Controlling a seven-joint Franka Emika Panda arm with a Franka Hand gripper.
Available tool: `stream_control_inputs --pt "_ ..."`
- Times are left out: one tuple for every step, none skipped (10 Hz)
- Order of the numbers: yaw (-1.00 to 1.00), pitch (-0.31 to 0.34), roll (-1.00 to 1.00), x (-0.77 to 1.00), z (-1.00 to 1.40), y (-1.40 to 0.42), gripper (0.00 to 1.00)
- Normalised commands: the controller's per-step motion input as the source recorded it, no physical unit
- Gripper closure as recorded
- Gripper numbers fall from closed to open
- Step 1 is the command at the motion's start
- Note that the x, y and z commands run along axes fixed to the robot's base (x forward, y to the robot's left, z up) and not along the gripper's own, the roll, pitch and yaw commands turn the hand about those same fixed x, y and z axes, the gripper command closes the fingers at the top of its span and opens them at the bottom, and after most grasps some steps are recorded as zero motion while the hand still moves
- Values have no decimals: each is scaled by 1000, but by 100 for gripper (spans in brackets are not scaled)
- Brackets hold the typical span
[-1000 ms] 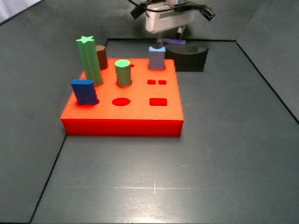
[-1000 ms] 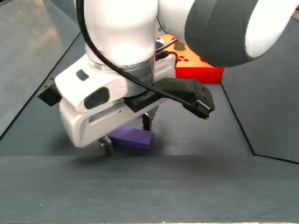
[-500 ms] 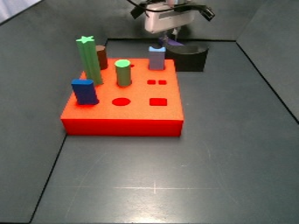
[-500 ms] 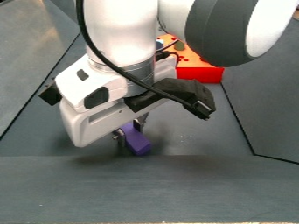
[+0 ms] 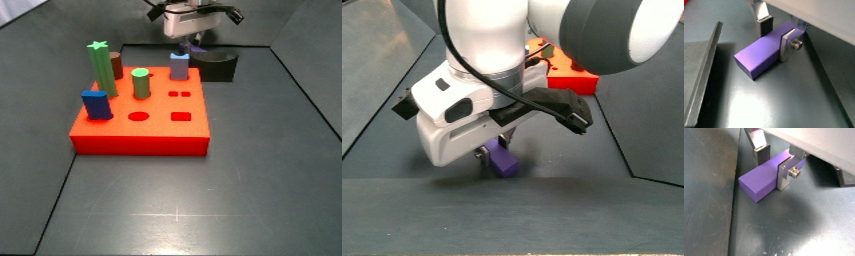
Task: Pick up the rectangle object. Move up. Place the rectangle object on the fixture. Regrasp the rectangle object. Move to above the board. Insert the rectangle object.
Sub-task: Pick up the rectangle object, then move up, then place the rectangle object on the fixture.
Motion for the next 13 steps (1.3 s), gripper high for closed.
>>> stream_control_inputs --pt "0 0 0 0 0 0 100" --pt "0 0 0 0 833 0 100" --pt "-17 -1 7 16 818 29 100" --pt "-21 29 8 -2 707 26 100" --pt "-21 61 20 -2 510 16 100" --pt "-20 79 35 -6 348 6 100" --pt "-17 87 54 -11 184 1 100" --pt "0 0 0 0 1000 0 100" --pt "2 8 1 -5 1000 -1 100" --pt "1 24 13 -15 1000 0 100" --pt "-6 35 41 -20 1000 -4 100" --pt "-6 43 53 -25 1000 -6 100" --pt "0 54 77 -31 1000 -9 100"
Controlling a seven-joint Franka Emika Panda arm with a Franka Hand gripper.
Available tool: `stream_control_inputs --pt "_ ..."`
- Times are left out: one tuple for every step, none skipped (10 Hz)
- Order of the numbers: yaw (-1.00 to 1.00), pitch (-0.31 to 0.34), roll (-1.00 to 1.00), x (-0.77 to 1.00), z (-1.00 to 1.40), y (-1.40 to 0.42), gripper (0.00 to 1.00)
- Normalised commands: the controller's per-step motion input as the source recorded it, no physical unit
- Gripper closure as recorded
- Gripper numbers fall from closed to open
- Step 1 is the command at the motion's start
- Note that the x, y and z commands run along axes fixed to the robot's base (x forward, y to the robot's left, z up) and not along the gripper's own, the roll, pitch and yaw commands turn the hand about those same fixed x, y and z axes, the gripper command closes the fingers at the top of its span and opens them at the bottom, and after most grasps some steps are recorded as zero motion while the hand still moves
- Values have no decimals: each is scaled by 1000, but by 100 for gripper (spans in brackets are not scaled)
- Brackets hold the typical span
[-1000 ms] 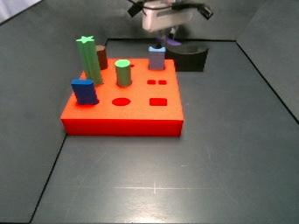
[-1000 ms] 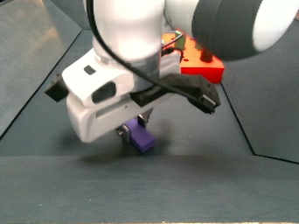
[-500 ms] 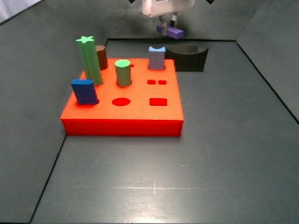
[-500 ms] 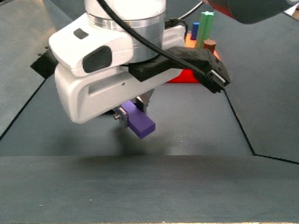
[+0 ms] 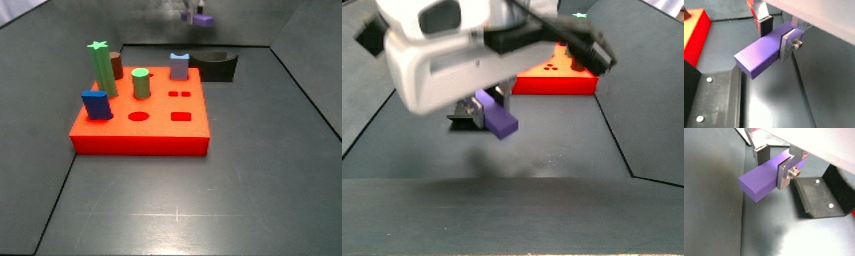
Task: Pick up the rectangle object. Move up. Place the rectangle object on the fixture. Regrasp the rectangle object. Move to above the board. Insert the rectangle object.
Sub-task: Place the rectangle object on the fixture.
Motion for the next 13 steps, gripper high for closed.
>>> stream_control_inputs --pt "4 62 86 -35 1000 -11 100" --pt "16 74 97 -38 1000 -16 100" --pt "29 77 96 -35 847 -17 100" --pt "33 78 95 -29 689 -15 100" --pt "33 79 94 -24 582 -12 100" --pt "35 85 87 -15 365 -11 100" --pt "-1000 -97 -9 365 183 -1000 100" --pt "-1000 -97 -7 369 135 -1000 100" --pt "-1000 -97 -1 363 131 -1000 100" --pt "-1000 -105 19 351 143 -1000 100" --pt "-1000 -112 38 351 151 -1000 100" --pt "-1000 -121 75 339 148 -1000 100" --pt "-1000 -128 100 340 150 -1000 100"
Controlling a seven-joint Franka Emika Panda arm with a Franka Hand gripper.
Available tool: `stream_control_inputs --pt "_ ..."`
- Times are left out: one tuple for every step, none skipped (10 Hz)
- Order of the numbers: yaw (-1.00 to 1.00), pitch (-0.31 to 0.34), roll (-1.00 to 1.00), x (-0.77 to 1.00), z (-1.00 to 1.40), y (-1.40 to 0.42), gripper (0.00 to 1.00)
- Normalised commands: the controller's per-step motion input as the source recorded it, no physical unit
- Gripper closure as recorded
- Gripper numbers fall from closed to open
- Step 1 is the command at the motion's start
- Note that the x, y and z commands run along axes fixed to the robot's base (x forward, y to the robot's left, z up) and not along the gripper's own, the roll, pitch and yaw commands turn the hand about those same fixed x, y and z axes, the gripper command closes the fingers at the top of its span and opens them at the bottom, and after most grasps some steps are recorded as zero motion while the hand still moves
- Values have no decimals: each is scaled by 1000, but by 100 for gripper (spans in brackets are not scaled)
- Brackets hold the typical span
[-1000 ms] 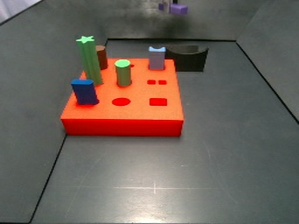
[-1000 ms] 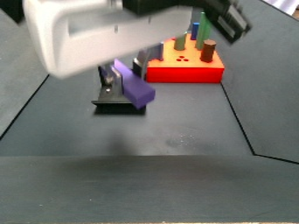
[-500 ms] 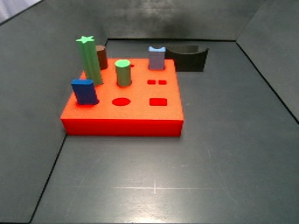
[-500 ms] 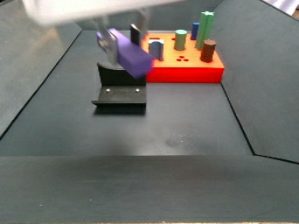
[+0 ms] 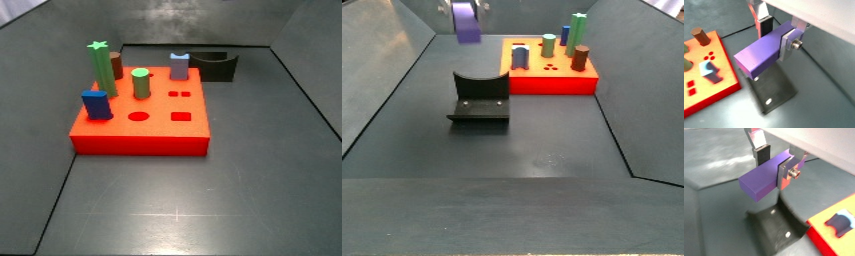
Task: Pick up the rectangle object. Move up. Place the rectangle object on the fixture. Regrasp the rectangle object. Move to above the board. Insert the rectangle object.
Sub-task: Place the rectangle object on the fixture.
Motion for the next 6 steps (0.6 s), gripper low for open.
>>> stream_control_inputs --pt "-855 -140 155 219 85 -630 100" --pt "-702 -136 155 170 57 -454 100" --pt "-415 -120 130 96 21 -182 100" --pt "-265 -102 120 69 12 -111 100" --pt "-112 78 -1000 -379 -305 52 100" --pt "-98 78 -1000 -380 -300 69 100"
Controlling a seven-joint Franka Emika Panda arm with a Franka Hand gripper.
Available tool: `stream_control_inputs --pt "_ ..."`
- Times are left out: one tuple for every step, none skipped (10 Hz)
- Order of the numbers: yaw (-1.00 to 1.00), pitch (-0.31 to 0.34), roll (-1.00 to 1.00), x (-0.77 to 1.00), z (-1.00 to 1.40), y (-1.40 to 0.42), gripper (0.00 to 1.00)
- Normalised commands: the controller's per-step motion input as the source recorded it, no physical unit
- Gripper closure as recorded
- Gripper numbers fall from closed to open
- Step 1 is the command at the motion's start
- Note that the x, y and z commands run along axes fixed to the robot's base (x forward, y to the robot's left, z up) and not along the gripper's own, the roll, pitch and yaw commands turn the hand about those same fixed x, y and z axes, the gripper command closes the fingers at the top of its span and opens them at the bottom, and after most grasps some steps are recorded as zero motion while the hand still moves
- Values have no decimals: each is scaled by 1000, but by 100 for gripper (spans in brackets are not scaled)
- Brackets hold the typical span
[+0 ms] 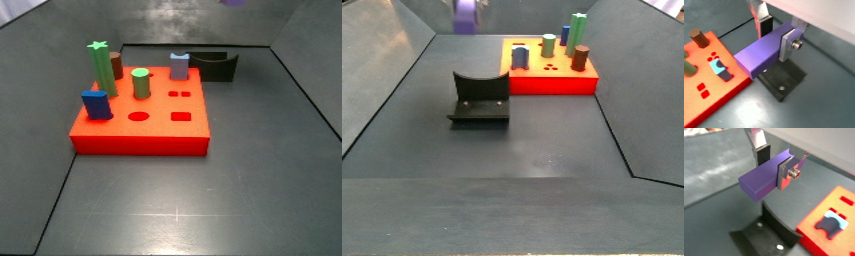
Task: Pick up the rectangle object. Move up. Place the rectangle object on the fixture. Regrasp the rectangle object. Move to above the board. Insert the rectangle object.
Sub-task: Place the rectangle object on the fixture.
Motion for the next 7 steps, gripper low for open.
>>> stream_control_inputs --pt "-107 51 -1000 -242 -150 85 100" --pt "-111 55 -1000 -148 -57 48 100" --pt "-120 54 -1000 -61 -28 36 100" --pt "-128 56 -1000 -26 -25 36 100" --pt "-144 70 -1000 30 -25 41 100" --pt "-135 67 -822 56 -22 42 100" --pt "-118 56 -574 69 -19 44 100"
